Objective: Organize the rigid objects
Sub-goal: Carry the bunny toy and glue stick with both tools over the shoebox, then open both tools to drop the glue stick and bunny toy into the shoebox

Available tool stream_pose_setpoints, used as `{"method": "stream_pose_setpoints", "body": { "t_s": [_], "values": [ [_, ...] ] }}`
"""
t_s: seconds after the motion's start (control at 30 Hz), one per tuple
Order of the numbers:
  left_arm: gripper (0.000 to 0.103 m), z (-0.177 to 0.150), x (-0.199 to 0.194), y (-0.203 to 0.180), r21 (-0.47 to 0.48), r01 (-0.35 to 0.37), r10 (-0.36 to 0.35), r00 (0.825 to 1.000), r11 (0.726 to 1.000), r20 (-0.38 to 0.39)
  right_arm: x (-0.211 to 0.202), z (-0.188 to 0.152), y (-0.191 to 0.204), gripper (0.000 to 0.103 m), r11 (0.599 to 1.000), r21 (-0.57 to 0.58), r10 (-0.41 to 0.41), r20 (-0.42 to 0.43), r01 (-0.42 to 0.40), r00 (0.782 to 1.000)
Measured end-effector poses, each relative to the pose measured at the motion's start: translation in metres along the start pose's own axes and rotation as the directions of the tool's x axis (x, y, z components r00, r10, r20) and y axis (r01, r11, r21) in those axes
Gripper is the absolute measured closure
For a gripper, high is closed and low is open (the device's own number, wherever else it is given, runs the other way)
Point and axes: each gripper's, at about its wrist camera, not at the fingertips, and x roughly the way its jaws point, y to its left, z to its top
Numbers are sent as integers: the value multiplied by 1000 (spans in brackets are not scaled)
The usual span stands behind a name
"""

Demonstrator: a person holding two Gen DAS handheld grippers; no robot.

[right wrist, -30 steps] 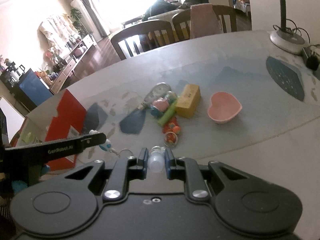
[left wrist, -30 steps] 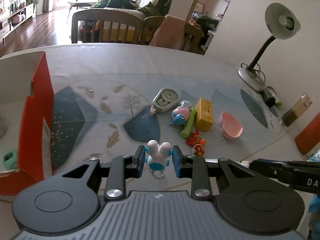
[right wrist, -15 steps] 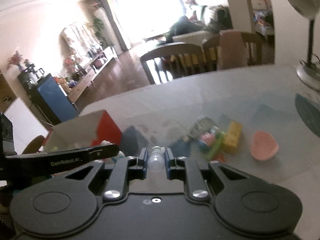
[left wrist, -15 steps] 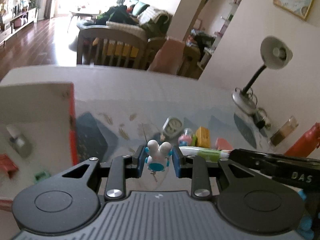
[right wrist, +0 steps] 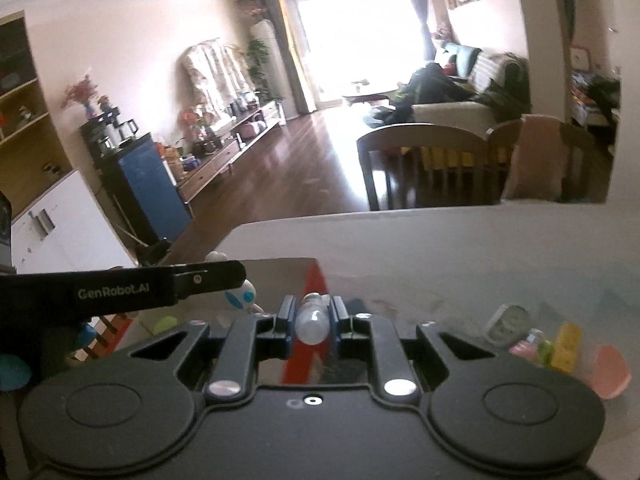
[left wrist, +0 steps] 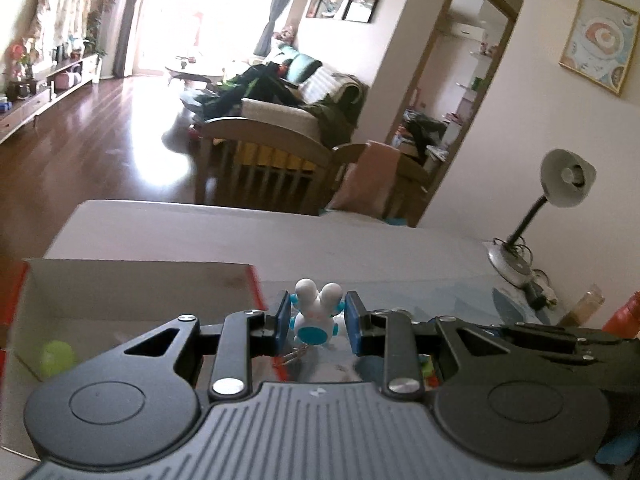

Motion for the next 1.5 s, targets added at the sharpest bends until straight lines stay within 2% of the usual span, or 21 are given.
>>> {"method": "stream_pose_setpoints", "body": {
  "t_s": [0.27,0.4,0.67,0.97,1.13,1.4,1.5],
  "values": [
    [75,0,-6,50,-2,-58,58,998,998,-28,46,-3,42,88,997,-76,-5,-28,3,1000],
    [75,-7,3,77,12,-95,96,992,995,-77,72,-9,57,88,994,-104,-25,-56,19,998],
    [75,-31,32,112,32,-113,117,973,993,-198,110,-23,74,88,988,-146,-72,-127,54,989],
    [75,-54,60,121,56,-89,101,955,994,-278,134,-36,76,88,986,-149,-107,-188,79,976],
    [75,-66,70,130,47,-87,98,947,995,-306,140,-33,77,87,985,-158,-100,-186,71,978],
    [75,-83,80,134,46,-96,106,925,994,-365,151,-32,78,81,987,-154,-88,-223,54,971],
    [75,-88,79,135,45,-92,102,924,995,-368,149,-34,79,81,986,-159,-82,-230,46,970]
  ]
}}
